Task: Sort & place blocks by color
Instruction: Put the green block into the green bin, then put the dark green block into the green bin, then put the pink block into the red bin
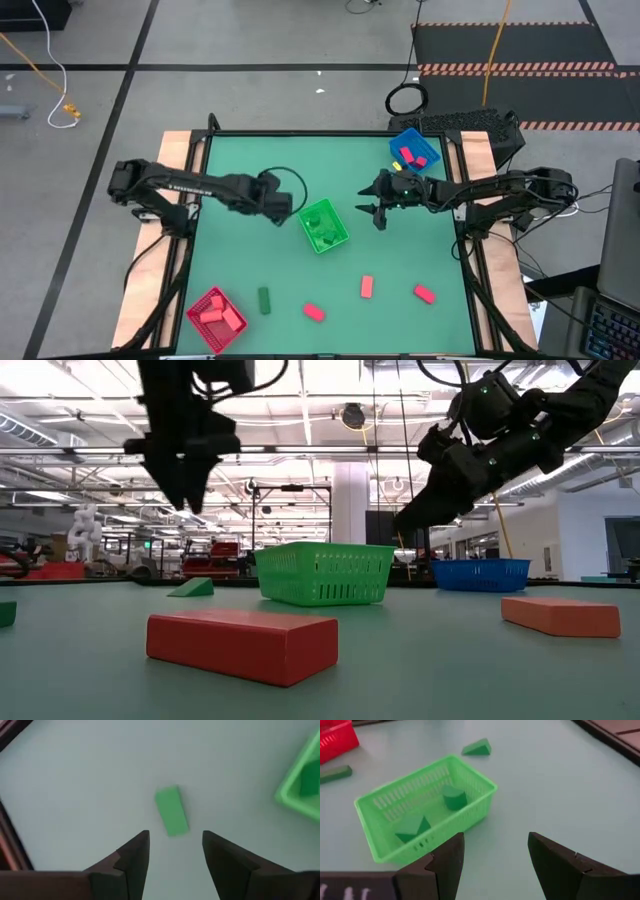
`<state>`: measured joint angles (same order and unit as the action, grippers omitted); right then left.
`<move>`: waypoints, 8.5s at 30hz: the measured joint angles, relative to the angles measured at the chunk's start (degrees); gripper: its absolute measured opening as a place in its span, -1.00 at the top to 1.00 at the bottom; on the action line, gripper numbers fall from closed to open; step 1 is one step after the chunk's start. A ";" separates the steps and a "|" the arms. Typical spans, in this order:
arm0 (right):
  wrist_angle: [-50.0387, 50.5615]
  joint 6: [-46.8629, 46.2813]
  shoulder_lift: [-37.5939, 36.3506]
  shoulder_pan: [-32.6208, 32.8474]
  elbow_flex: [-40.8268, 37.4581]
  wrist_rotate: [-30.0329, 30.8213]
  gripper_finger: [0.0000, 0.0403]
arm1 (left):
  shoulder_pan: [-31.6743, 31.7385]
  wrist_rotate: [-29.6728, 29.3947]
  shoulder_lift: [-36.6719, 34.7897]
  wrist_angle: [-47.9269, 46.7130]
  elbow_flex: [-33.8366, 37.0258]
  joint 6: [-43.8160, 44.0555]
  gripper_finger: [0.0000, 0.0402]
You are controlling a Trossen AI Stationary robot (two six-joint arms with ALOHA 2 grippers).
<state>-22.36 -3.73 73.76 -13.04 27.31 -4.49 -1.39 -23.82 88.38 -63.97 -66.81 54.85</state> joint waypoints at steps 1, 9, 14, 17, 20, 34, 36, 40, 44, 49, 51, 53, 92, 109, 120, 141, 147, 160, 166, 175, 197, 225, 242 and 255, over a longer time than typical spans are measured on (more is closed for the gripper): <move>0.59 0.12 0.00 0.00 0.00 0.00 -0.05 | 1.21 0.19 0.00 0.95 0.00 -1.10 0.08; 5.08 0.18 -0.02 0.00 0.00 -0.07 -0.05 | 8.13 6.33 -0.02 13.34 6.07 -7.56 -0.12; 4.56 0.18 -0.02 0.00 0.00 -0.15 -0.05 | 12.14 9.28 0.06 17.98 13.14 -7.65 -0.28; 3.70 0.19 -0.02 0.00 0.00 -0.17 -0.05 | 13.78 9.32 0.04 20.25 15.23 -7.32 -0.35; 3.40 0.20 -0.02 0.00 0.00 -0.17 -0.05 | 14.45 10.09 0.02 26.73 17.10 -8.05 -0.39; 3.37 0.21 -0.02 0.02 0.00 -0.20 -0.05 | 15.08 10.02 0.02 39.66 24.64 -6.10 -0.40; 3.37 0.22 -0.02 0.02 0.00 -0.20 -0.05 | 15.06 9.93 0.02 43.31 25.64 -6.30 -0.40; 3.37 0.38 -0.02 0.02 0.00 -0.18 -0.05 | 15.02 8.45 0.02 44.49 26.12 -7.59 -0.38; 3.37 0.38 -0.02 0.02 0.00 -0.15 -0.05 | 14.86 7.19 0.02 43.39 26.12 -8.07 -0.23; 3.37 0.38 -0.02 0.02 0.00 -0.11 -0.05 | 14.63 7.30 0.12 42.48 26.12 -8.13 0.06; 3.37 0.38 -0.02 0.02 0.00 -0.11 -0.05 | 14.39 7.74 0.44 42.61 26.12 -8.43 0.17; 3.37 0.38 -0.02 0.02 0.00 -0.09 -0.05 | 14.18 8.38 0.57 42.68 26.11 -8.92 0.25; 3.59 0.36 -0.02 0.00 0.00 -0.02 -0.05 | -0.75 7.70 11.68 49.32 2.91 -25.72 -0.07; 5.08 0.37 -0.02 0.00 0.04 -0.02 -0.05 | -9.66 14.96 0.57 41.99 2.47 -27.74 -0.35; 2.97 -0.10 -0.02 0.00 0.04 -0.04 -0.05 | -26.50 16.71 2.93 22.75 3.01 21.34 -0.08; 4.87 -4.27 -0.02 0.43 0.02 -7.32 -0.05 | -29.86 26.46 13.64 24.12 2.97 43.59 0.10; 5.89 -2.62 -0.02 2.00 0.02 -7.74 -0.05 | -30.29 29.73 13.64 23.20 2.97 47.20 0.10; 0.80 -1.35 -0.02 1.88 0.02 -7.63 -0.05 | -29.79 29.20 13.64 18.16 2.97 47.12 0.10; 0.80 -1.36 -0.02 1.88 0.02 -7.63 -0.05 | -30.68 29.29 13.64 21.97 2.97 46.97 0.10; 1.95 -1.55 -0.02 1.90 0.02 -7.63 -0.05 | -31.76 28.47 15.66 20.93 2.95 47.65 0.10; 0.82 -1.57 -0.02 1.90 0.00 -7.58 -0.05 | -26.92 30.49 19.19 20.41 2.84 37.13 0.25; 0.31 1.54 -0.02 1.31 0.00 -7.56 -0.05 | -11.67 8.51 19.47 7.90 -18.10 -3.49 0.45; 5.04 1.44 -4.86 -2.75 0.00 -7.56 -0.05 | -0.26 6.02 19.80 21.11 -20.73 -32.34 0.36; 5.07 0.36 -4.92 -2.73 0.00 -7.56 -0.05 | -0.96 6.13 19.31 21.14 -20.74 -34.41 -0.31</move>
<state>-17.28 -3.38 68.84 -15.77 27.31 -12.05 -2.35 -17.69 107.68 -42.83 -87.55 20.45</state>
